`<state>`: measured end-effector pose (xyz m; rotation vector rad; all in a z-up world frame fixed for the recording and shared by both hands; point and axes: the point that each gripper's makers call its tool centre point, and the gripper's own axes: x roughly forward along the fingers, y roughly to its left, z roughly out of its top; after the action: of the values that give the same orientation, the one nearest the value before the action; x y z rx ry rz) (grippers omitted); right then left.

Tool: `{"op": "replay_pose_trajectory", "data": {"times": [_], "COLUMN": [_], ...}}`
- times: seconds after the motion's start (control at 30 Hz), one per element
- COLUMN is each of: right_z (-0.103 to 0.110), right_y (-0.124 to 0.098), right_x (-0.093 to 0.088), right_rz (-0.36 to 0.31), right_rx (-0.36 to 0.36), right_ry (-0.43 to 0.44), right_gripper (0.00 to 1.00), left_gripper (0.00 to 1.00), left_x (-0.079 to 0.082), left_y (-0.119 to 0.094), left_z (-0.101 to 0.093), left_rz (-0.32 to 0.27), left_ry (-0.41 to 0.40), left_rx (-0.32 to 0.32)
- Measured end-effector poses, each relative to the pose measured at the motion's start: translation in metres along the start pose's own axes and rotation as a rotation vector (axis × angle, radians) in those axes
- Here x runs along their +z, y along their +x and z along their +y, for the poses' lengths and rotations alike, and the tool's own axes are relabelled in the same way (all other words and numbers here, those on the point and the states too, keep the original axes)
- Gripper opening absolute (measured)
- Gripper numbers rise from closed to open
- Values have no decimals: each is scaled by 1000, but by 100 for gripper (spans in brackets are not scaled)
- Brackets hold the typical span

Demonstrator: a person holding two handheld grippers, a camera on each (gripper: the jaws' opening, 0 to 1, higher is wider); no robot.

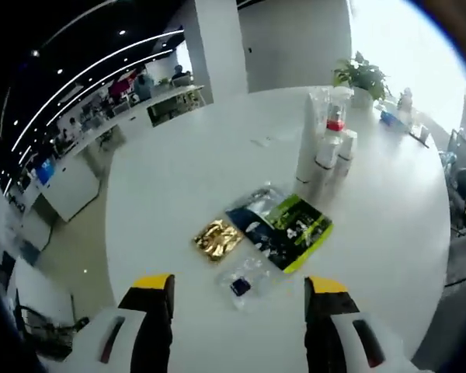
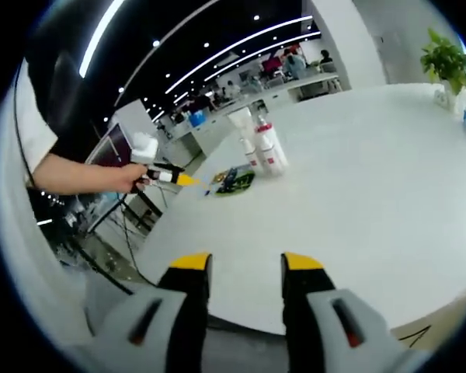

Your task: Arrange the skincare products in the storage area until every visible bottle or jar stands upright without overlapping.

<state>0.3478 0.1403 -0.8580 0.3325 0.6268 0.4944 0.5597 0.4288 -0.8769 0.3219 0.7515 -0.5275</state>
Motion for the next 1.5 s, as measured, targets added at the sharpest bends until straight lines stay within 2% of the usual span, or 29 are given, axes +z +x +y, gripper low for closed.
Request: {"op": "replay_pose_trajectory", "data": {"times": [0.03,0.1,0.17,0.23,0.3,0.33,0.47,0.53,0.63,0.73,0.83,1.03,1.2,1.37,1.5], "right_z": [2,8,12,17,21,24,35,40,47,57,65,79,87,90,85], "right_y": [0,0,-1,-2,-2,-3,-3,-3,-3,-4,-5,-3,5,12,15], "right_x": [0,-1,-2,-1,-1,-1,2,3,2,-4,-12,-15,-19,-20,-22], "right_rz": [1,5,12,16,18,27,36,40,56,88,126,170,192,177,137], "right_rx": [11,45,70,105,130,147,209,237,276,323,358,401,414,400,357], "right_ry": [-4,-6,-6,1,-2,-3,-23,-23,-31,-49,-80,-126,-175,-213,-266], "right_gripper": [37,37,37,37,38,39,40,41,42,43,43,44,47,57,69], "left_gripper": [71,72,74,75,76,76,76,76,77,77,77,77,77,78,77], "left_x": [0,-2,-7,-13,-21,-24,-30,-34,-42,-47,-57,-71,-73,-74,-67], "left_y": [-7,-22,-35,-49,-59,-68,-92,-103,-117,-128,-135,-137,-133,-133,-137], "left_z": [-11,-38,-57,-84,-97,-114,-140,-151,-160,-168,-180,-200,-213,-208,-189], "left_rz": [-16,-69,-93,-116,-121,-133,-199,-214,-221,-253,-256,-265,-274,-281,-329], "left_ry": [1,-54,-77,-101,-113,-141,-259,-284,-283,-349,-356,-398,-413,-396,-409], "left_rx": [-14,-39,-58,-90,-84,-96,-88,-85,-46,-35,-31,-27,-31,-15,8]}}
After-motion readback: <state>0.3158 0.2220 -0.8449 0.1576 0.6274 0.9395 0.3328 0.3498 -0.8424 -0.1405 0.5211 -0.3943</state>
